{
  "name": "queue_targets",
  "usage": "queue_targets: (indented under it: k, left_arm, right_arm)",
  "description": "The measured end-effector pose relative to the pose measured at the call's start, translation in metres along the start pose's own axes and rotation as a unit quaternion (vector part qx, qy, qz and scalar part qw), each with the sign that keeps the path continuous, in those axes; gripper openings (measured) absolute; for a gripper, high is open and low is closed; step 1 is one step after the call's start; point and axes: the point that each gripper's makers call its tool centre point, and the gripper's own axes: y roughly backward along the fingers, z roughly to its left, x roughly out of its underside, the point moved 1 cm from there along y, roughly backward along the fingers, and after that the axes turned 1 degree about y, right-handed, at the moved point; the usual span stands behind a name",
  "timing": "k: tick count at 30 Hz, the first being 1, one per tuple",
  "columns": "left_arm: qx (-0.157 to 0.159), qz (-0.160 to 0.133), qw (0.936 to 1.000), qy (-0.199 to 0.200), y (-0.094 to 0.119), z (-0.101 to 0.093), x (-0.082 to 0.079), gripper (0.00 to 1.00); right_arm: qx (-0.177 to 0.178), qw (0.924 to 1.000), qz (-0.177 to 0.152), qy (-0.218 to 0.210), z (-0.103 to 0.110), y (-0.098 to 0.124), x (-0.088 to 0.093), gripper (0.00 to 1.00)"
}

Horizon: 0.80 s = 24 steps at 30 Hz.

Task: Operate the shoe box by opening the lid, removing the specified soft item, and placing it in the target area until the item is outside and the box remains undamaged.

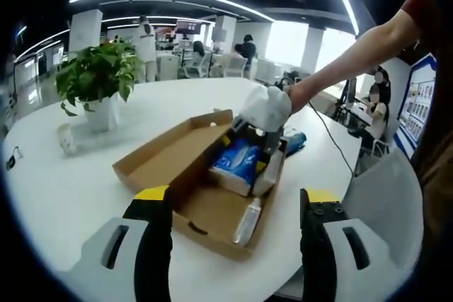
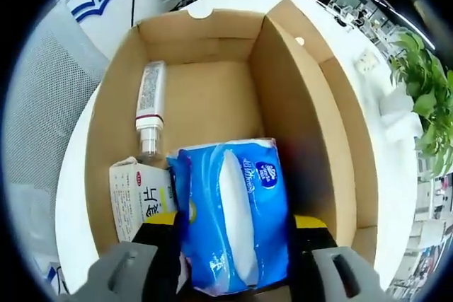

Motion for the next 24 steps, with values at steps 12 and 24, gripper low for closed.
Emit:
queue_targets:
  k: [12, 24]
  left_arm:
    - [-0.001, 0.0, 1.0, 0.002, 0.003, 0.001, 0.0, 0.73]
    - [-0.002, 0.002, 1.0, 0.007, 0.003, 0.003, 0.004, 0.73]
  right_arm:
    - [-0.025, 0.9984, 0.029, 0.042, 0.002, -0.016, 0.0, 0.61]
    - [-0.035, 0.9977, 0.039, 0.044, 0.009, -0.023, 0.004, 0.56]
